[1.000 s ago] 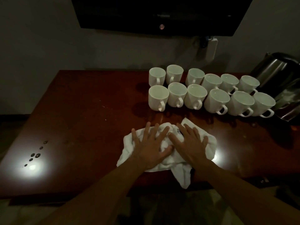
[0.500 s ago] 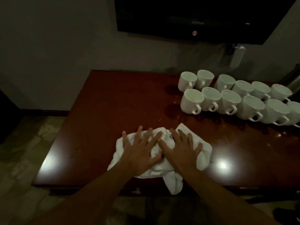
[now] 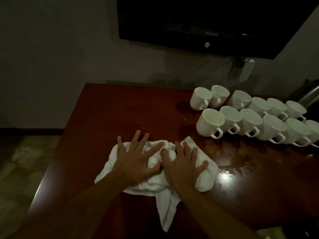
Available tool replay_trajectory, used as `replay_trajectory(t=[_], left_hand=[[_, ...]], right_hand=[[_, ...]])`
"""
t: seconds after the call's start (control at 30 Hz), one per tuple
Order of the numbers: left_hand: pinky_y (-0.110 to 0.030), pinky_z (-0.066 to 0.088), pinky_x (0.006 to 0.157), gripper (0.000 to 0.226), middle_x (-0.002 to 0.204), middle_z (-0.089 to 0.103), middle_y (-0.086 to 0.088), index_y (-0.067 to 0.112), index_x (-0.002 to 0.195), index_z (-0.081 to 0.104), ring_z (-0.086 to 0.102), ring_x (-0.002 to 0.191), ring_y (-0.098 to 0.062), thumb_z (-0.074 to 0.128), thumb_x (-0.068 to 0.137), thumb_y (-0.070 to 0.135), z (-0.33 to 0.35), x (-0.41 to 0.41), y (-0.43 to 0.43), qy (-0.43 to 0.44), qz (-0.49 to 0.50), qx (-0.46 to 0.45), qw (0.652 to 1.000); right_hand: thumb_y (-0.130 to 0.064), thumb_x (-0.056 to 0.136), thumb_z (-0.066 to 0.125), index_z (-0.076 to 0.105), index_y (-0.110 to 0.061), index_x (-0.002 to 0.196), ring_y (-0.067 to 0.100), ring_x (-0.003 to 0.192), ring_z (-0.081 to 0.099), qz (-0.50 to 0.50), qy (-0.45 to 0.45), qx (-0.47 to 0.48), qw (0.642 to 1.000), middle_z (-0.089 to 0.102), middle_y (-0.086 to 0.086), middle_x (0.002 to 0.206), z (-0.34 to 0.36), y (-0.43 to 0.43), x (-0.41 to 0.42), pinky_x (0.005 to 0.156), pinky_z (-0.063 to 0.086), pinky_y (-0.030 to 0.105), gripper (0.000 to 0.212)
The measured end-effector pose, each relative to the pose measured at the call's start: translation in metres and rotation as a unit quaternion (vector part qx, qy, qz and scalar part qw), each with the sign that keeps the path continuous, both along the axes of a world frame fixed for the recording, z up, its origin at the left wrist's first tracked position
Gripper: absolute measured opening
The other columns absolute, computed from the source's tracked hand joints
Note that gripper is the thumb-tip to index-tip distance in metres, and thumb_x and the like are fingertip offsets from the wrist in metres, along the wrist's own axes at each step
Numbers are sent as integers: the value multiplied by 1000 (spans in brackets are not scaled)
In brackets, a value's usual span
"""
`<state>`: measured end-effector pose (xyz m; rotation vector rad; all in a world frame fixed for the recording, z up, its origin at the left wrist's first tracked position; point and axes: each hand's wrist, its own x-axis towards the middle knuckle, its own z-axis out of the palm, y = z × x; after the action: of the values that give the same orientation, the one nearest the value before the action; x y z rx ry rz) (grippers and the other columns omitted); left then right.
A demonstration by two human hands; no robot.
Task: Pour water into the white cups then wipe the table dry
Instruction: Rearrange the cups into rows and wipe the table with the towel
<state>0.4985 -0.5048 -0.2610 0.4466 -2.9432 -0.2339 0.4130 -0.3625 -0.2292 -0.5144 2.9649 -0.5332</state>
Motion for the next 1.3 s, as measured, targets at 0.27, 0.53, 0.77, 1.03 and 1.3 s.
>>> replay_trajectory(t=[0.27, 0.53, 0.77, 1.03, 1.3], left_hand=[[-75, -15, 105, 67, 167, 7, 2, 69, 143, -9, -13, 152, -25, 8, 82, 91, 0, -39, -55, 10, -2, 12, 1000], [-74, -15, 107, 67, 167, 3, 3, 69, 141, -13, -17, 152, -23, 6, 81, 92, -2, -70, -93, 6, -24, 22, 999], [-75, -10, 108, 66, 168, 6, 2, 69, 142, -13, -11, 153, -25, 3, 82, 90, -1, -92, -119, 7, -20, 22, 1000], [-72, -15, 109, 68, 168, 4, 3, 70, 141, -14, -13, 152, -22, -4, 78, 92, 2, -121, -149, -3, -11, 36, 999], [-72, -14, 109, 66, 167, 5, 4, 72, 138, -16, -12, 153, -22, -4, 77, 93, 2, -165, -189, -17, -2, 40, 999]], right_hand=[[-72, 90, 27, 40, -42, 145, 22, 151, 14, -13, 41, -6, 999, 32, -10, 158, -2, -53, -38, 113, -1, 68, 65], [-75, 85, 16, 39, -41, 145, 22, 151, 14, -30, 54, -10, 998, 32, -9, 159, -11, -87, -65, 112, -1, 69, 72], [-75, 85, 15, 35, -41, 148, 23, 153, 8, -33, 39, -15, 999, 26, -8, 162, -15, -115, -90, 111, -10, 67, 75], [-73, 85, 15, 39, -40, 146, 24, 152, 12, -26, 62, -16, 998, 32, -8, 159, -16, -144, -118, 111, -5, 71, 73], [-72, 87, 17, 40, -38, 146, 23, 150, 16, -20, 68, -1, 998, 35, -7, 158, -14, -184, -161, 112, -2, 70, 71]])
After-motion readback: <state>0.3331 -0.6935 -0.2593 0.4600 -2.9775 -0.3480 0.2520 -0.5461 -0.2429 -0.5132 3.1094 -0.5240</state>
